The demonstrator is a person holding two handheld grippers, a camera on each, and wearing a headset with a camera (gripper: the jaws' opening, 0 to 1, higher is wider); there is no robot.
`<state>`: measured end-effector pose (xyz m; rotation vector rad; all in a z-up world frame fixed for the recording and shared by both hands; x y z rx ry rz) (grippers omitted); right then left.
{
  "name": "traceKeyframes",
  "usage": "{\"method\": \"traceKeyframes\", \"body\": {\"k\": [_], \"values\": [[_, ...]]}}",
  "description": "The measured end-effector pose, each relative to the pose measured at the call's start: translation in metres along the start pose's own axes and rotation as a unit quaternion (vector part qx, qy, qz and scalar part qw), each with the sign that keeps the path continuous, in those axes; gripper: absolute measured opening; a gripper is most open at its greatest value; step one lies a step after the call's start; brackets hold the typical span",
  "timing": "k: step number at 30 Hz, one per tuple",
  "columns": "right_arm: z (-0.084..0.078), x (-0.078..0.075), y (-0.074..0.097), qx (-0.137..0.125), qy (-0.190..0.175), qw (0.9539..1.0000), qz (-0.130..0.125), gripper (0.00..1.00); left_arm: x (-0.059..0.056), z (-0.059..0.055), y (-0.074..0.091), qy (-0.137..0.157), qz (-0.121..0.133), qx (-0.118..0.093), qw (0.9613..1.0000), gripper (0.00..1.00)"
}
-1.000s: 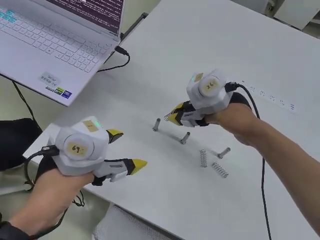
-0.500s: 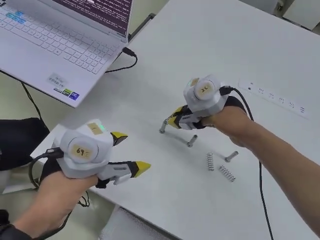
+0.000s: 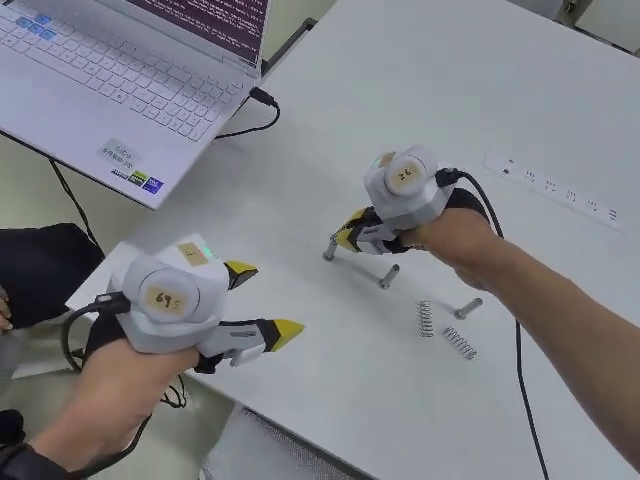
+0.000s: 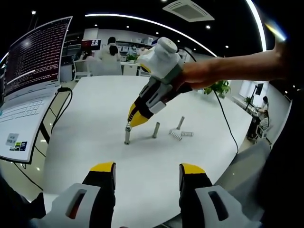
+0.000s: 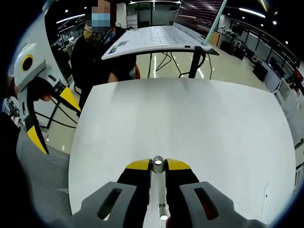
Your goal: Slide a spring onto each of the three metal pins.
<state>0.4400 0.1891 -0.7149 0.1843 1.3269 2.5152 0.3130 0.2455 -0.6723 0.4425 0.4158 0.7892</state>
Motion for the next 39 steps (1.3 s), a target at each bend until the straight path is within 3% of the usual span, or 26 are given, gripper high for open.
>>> {"method": "traceKeyframes", "body": {"k": [14, 39], "values": [[-0.001, 0.001, -0.016, 0.006, 0.006, 0.9999, 0.005, 0.09, -0.001, 0.003, -0.001, -0.001, -0.003, -0.001, 1.0, 0.48], [-0.013, 0.004, -0.04, 0.02, 0.017, 0.9993, 0.026, 0.09, 0.002, -0.001, 0.002, 0.006, 0.004, 0.006, 1.0, 0.48]]}}
Point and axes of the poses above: the centre of the closed fingertips' face, and the gripper's own axes: y roughly backward along the fingers, x roughly to its left, z roughly out of its top, the point moved 1 cm from there along y, roughly backward along the fingers, and after that the axes turned 2 degrees about -z, right-handed, at the moved point
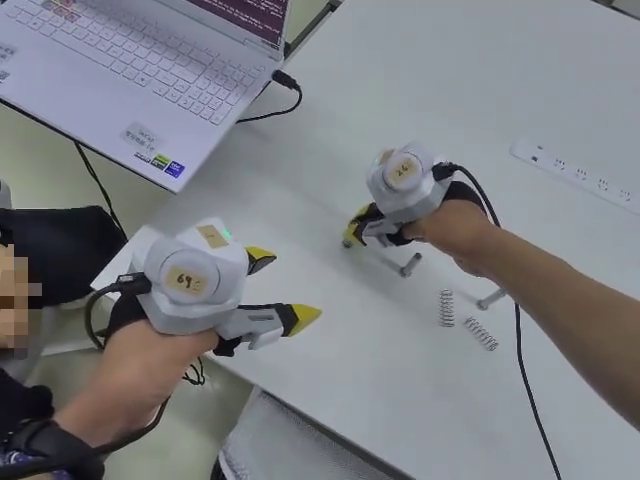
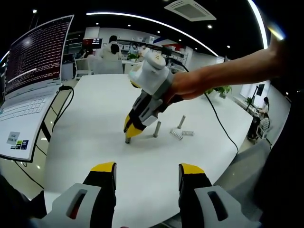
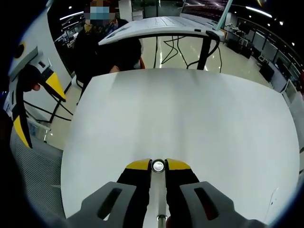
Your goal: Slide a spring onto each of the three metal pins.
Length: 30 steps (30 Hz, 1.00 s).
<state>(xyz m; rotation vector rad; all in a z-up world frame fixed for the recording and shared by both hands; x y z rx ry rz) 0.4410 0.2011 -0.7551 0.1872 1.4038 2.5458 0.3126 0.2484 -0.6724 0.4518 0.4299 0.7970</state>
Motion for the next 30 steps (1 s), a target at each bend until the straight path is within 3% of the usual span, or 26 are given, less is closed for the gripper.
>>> {"method": "traceKeyframes", "body": {"k": [6, 19, 30], "values": [[-0.003, 0.001, -0.001, 0.002, 0.001, 1.0, 0.002, 0.09, 0.0, 0.001, 0.002, -0.002, 0.002, 0.0, 1.0, 0.47], [-0.003, 0.008, 0.016, -0.002, 0.017, 0.9998, 0.0, 0.25, -0.001, 0.005, 0.006, -0.01, -0.001, -0.002, 0.9999, 0.48], [0.007, 0.005, 0.041, -0.037, 0.001, 0.999, -0.027, 0.31, 0.0, 0.01, 0.017, -0.008, 0.009, -0.011, 0.9999, 0.47]]}}
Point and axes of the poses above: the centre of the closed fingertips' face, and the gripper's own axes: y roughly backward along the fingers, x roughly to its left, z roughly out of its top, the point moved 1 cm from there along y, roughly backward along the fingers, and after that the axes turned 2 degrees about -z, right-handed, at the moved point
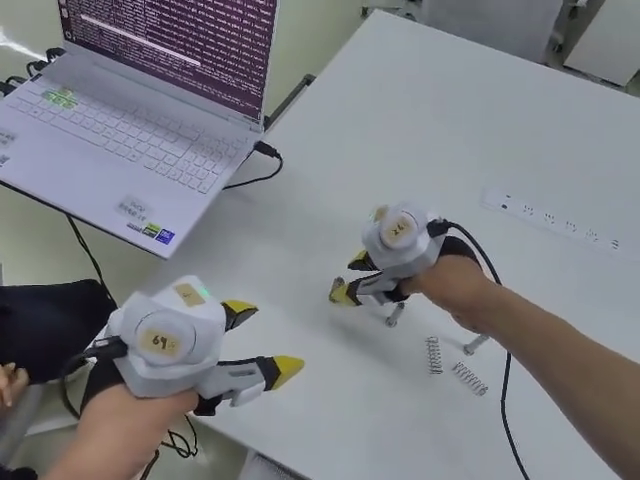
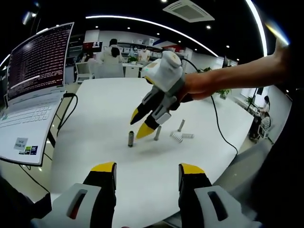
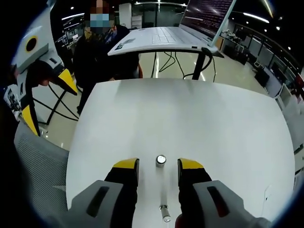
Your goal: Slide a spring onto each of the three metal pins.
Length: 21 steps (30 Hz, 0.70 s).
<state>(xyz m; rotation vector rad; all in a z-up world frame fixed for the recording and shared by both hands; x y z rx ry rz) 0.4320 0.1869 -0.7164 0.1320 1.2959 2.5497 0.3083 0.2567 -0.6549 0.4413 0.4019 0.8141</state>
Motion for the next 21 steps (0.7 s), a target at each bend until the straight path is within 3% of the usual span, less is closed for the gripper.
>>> {"method": "traceKeyframes", "body": {"k": [9, 21], "values": [[-0.001, 0.004, 0.025, -0.023, -0.019, 0.9993, -0.024, 0.35, -0.001, 0.0, 0.004, 0.009, 0.007, -0.007, 0.9999, 0.47], [-0.017, 0.011, 0.046, -0.031, -0.027, 0.9982, -0.043, 0.39, 0.0, 0.004, 0.009, 0.01, 0.015, -0.014, 0.9998, 0.47]]}}
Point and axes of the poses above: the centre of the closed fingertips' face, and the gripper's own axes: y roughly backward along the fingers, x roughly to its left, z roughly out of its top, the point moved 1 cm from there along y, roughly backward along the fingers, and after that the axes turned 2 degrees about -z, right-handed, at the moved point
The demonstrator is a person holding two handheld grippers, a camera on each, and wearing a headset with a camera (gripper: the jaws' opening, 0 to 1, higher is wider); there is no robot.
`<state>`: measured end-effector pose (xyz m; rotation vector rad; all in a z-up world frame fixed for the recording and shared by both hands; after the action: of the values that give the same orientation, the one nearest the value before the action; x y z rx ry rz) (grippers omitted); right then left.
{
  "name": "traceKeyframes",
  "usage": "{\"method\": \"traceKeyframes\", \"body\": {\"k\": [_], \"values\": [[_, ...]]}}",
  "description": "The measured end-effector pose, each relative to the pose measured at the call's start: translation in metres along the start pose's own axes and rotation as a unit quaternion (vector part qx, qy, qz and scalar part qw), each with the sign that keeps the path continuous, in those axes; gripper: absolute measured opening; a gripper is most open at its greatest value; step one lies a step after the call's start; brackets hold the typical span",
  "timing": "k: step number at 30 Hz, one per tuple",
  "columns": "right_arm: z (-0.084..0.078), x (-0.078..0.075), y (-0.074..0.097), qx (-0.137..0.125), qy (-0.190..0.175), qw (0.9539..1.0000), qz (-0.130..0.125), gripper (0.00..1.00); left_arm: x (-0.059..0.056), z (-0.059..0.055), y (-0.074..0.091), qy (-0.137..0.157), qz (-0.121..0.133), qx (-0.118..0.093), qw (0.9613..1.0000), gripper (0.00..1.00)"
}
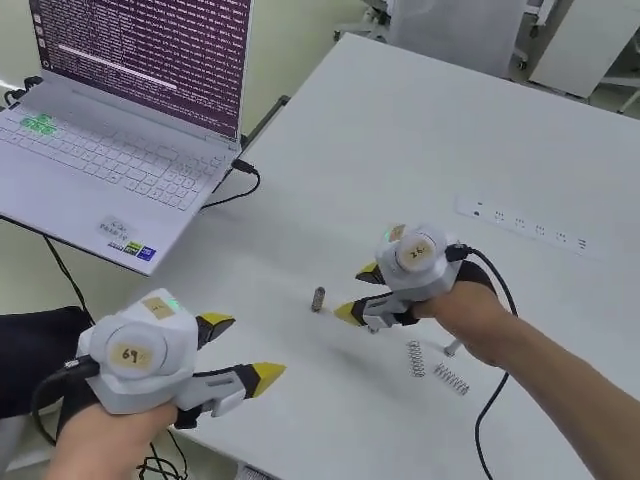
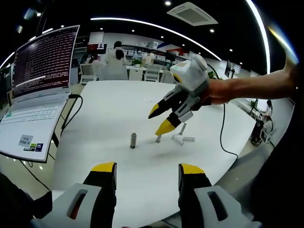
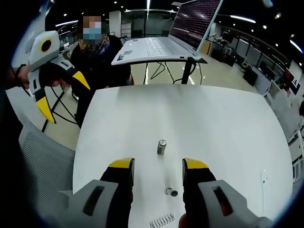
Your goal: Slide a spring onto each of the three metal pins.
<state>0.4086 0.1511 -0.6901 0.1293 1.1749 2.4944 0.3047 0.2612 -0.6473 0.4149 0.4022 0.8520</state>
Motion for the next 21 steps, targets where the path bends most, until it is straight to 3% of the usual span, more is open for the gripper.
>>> {"method": "traceKeyframes", "body": {"k": [8, 21], "values": [[-0.006, 0.004, 0.026, -0.02, -0.009, 0.9996, -0.02, 0.4, 0.001, 0.006, 0.002, 0.002, 0.008, -0.005, 0.9999, 0.47], [-0.031, 0.014, 0.066, -0.029, -0.025, 0.9983, -0.044, 0.43, -0.009, 0.012, -0.004, -0.003, 0.007, -0.007, 0.9999, 0.47]]}}
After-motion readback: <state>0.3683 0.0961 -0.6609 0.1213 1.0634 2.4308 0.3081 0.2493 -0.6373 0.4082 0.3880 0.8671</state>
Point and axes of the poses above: the centre of the closed fingertips' face, and the gripper's own axes: y roughly backward along the fingers, x roughly to its left, z roughly out of its top, the point moved 1 cm from there along y, roughly backward along the fingers, and after that the axes turned 2 degrees about -z, right-handed, at the moved point
